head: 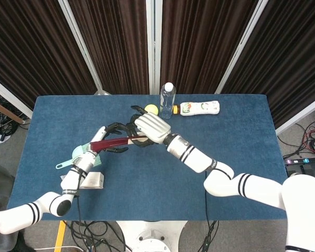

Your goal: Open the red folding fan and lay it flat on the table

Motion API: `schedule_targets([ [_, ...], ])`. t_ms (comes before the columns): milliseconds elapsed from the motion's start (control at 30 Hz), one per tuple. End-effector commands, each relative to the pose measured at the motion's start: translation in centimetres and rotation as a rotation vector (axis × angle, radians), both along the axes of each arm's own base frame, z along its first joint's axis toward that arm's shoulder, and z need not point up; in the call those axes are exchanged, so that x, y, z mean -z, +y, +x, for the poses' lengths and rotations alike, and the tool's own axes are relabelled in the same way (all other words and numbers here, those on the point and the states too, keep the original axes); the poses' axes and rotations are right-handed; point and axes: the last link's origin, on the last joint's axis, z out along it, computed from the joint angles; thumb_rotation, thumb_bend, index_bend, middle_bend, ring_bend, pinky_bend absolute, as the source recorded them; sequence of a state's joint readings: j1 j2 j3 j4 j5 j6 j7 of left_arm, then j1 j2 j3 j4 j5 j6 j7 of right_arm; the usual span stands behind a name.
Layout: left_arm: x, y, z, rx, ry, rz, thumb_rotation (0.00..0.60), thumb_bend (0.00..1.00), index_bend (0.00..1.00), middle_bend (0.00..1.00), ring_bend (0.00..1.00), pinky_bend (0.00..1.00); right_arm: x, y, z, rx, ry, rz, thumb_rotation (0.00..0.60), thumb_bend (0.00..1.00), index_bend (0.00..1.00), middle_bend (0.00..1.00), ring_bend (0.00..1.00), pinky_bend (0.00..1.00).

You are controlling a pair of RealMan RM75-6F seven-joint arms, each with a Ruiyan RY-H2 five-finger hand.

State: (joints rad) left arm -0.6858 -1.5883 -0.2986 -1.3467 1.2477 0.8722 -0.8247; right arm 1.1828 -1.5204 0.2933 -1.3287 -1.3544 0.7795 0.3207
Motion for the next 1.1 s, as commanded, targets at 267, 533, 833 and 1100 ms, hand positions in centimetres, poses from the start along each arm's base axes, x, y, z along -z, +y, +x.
schedule_targets([
  [267,1.2,-0.2,0.4,-0.046,-0.048,0.085,0.6,0.3,0.62,0.64,0.54,0.47,0.6,-0.1,0.6,-0.003,-0.007,-0.029,0.6,0.76,0.74,0.64,0.3,0.05],
  [533,0.3,-0.3,-1.6,-0.029,0.122,0.131,0.6,0.37,0.71,0.73,0.63,0.57,-0.4,0.3,-0.5,-0.032,-0.011,-0.067,0.6,0.77,0.74,0.64,0.3,0.05],
  [833,-3.5,-0.2,-3.8,0.034,0.53,0.306,0.6,0.37,0.7,0.71,0.63,0.57,-3.2,2.7,-4.2,-0.212,0.095,-0.331,0.6,0.81,0.73,0.64,0.3,0.04],
  [1100,-4.5,-1.0,-4.0,0.055,0.784,0.465,0.6,0.37,0.68,0.7,0.62,0.55,-4.3,5.7,-8.0,-0.3,0.274,-0.554,0.6,0.82,0.72,0.64,0.3,0.01],
])
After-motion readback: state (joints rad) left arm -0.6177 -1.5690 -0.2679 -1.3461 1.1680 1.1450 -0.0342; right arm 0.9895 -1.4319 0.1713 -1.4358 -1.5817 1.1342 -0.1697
